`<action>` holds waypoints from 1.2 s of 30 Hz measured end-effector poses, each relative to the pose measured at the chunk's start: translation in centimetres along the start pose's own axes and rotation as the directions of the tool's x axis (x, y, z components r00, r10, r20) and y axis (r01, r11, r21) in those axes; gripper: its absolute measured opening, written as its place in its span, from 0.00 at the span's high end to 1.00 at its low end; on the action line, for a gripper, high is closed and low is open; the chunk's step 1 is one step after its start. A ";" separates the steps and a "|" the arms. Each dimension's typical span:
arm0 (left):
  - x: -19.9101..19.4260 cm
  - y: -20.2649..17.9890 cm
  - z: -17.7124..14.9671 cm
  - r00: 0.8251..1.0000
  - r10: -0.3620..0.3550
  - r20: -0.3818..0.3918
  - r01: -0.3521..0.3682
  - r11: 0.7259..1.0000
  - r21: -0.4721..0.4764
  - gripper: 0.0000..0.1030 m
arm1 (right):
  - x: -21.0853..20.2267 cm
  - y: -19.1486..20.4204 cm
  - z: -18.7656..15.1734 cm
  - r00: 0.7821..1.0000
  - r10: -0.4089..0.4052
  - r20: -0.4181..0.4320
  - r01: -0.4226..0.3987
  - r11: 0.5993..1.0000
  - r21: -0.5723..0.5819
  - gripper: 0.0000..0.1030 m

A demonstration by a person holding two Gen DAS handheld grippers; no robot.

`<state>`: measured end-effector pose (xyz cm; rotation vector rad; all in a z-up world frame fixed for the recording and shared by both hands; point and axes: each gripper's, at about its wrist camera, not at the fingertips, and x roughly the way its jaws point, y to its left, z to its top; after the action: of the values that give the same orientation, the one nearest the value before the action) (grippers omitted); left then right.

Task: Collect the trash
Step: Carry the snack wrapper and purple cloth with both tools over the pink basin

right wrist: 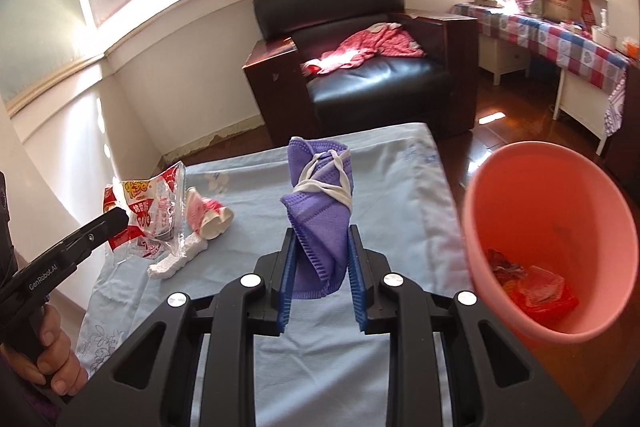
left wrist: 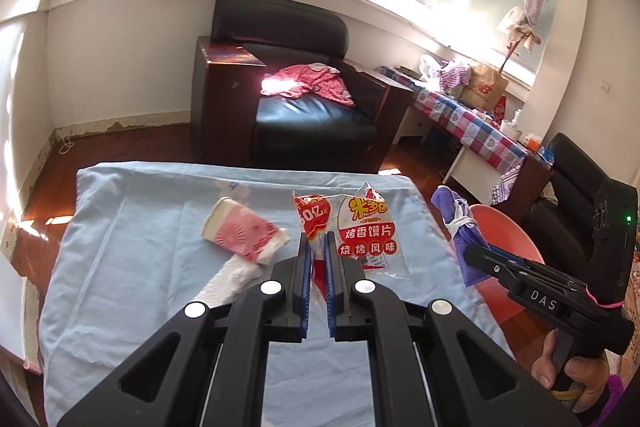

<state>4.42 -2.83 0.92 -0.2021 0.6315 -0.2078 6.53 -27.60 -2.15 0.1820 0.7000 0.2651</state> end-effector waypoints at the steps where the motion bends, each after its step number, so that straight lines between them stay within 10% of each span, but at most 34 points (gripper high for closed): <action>1: 0.1 -0.6 0.1 1.000 -0.009 0.000 0.009 1.000 0.008 0.95 | -0.5 -0.6 0.0 1.000 -0.012 0.010 0.012 1.000 0.009 0.76; 18: 2.8 -11.2 1.2 0.989 -0.147 -0.026 0.149 0.976 0.156 0.94 | -6.3 -13.1 -1.2 0.968 -0.238 0.074 0.217 0.950 0.225 0.76; 36: 6.0 -19.3 1.4 0.967 -0.243 -0.071 0.253 0.935 0.250 0.94 | -7.0 -16.6 -2.5 0.960 -0.278 0.044 0.255 0.927 0.276 0.76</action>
<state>7.47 -22.69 3.48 -0.0261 0.6102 -0.5363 2.74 -45.30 -4.02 0.3509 0.6684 -0.1003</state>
